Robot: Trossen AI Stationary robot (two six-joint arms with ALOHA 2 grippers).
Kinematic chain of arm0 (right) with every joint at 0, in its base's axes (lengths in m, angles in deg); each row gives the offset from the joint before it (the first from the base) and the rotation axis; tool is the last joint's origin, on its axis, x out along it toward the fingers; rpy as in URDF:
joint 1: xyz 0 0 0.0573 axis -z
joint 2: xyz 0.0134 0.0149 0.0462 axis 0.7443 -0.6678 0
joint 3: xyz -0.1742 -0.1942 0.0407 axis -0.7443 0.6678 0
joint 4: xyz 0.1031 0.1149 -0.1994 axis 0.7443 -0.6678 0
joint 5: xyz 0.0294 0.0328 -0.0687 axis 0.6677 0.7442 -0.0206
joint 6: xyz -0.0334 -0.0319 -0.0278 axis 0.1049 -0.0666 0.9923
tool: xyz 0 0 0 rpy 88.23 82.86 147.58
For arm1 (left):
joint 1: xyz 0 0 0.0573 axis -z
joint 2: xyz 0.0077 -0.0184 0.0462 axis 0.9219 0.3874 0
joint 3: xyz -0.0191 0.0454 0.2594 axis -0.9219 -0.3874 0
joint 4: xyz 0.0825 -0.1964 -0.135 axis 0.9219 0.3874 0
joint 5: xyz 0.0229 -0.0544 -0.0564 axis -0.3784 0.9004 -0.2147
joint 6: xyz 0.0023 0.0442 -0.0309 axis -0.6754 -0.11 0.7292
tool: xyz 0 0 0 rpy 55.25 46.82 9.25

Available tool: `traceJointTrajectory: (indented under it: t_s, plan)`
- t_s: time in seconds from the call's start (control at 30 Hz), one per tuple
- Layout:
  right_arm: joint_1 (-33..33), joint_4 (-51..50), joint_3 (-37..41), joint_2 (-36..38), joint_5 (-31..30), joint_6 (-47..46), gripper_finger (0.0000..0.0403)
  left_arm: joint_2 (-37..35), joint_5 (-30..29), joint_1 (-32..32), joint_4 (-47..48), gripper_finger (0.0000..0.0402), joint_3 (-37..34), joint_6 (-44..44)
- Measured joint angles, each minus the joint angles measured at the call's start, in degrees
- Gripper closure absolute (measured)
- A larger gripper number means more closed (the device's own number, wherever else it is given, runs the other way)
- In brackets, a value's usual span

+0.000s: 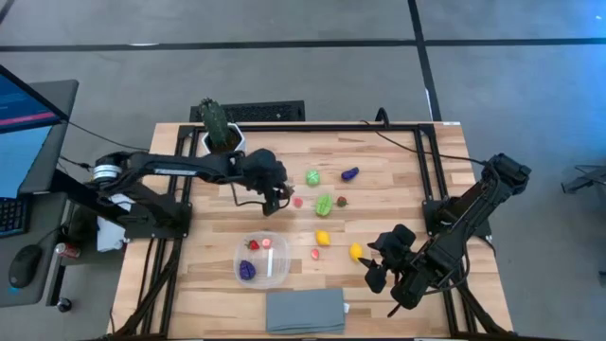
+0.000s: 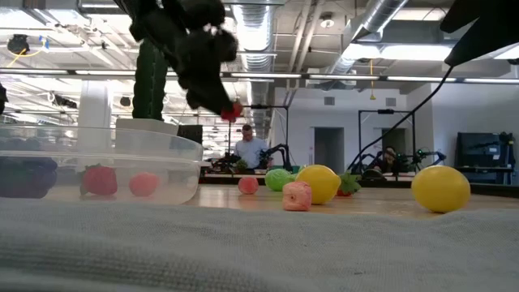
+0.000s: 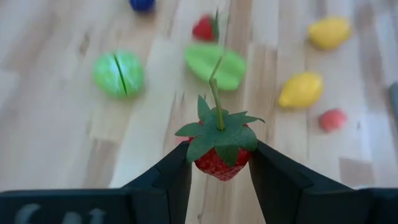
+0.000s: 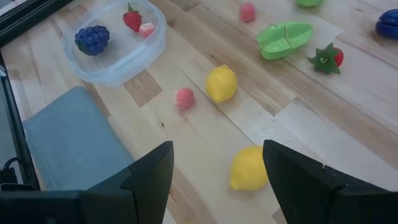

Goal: Pick and placing Produce into tupperware
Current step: Put the left strawberry into the transparent bin

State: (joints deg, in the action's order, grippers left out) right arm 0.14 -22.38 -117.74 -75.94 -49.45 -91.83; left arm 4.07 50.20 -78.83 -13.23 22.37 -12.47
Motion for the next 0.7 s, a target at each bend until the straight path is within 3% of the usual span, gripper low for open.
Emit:
traceJointTrajectory:
  t_s: [0.3, 0.7]
  plan:
    - [0.11, -0.39, 0.0, 0.0, 0.02, 1.51, 0.0132, -8.89, -6.67, 6.05, 0.88, 0.0264, 0.02, 3.28]
    - [0.11, -1.04, 0.0, 0.0, 0.13, 1.6, 0.0132, -11.29, -13.86, 19.15, 7.03, 0.0264, -0.01, 12.27]
